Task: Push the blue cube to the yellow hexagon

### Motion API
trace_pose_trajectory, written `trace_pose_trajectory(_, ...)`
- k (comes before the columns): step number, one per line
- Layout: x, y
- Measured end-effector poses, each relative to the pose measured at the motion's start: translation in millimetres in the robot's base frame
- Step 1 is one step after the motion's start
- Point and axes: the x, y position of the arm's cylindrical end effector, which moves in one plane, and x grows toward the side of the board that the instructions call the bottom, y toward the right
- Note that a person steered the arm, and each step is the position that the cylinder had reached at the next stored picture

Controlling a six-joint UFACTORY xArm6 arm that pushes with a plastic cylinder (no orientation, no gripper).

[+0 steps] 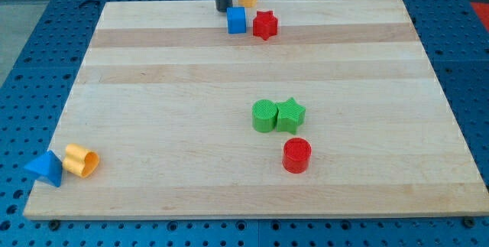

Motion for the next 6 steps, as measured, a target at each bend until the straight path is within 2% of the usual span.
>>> trace_pose_trajectory(2, 82.4, 0.0)
trace_pose_trajectory(3, 110.1, 3.0)
trace_pose_trajectory(4, 113.7, 38.7)
trace_pose_trajectory(6, 76.0, 38.9)
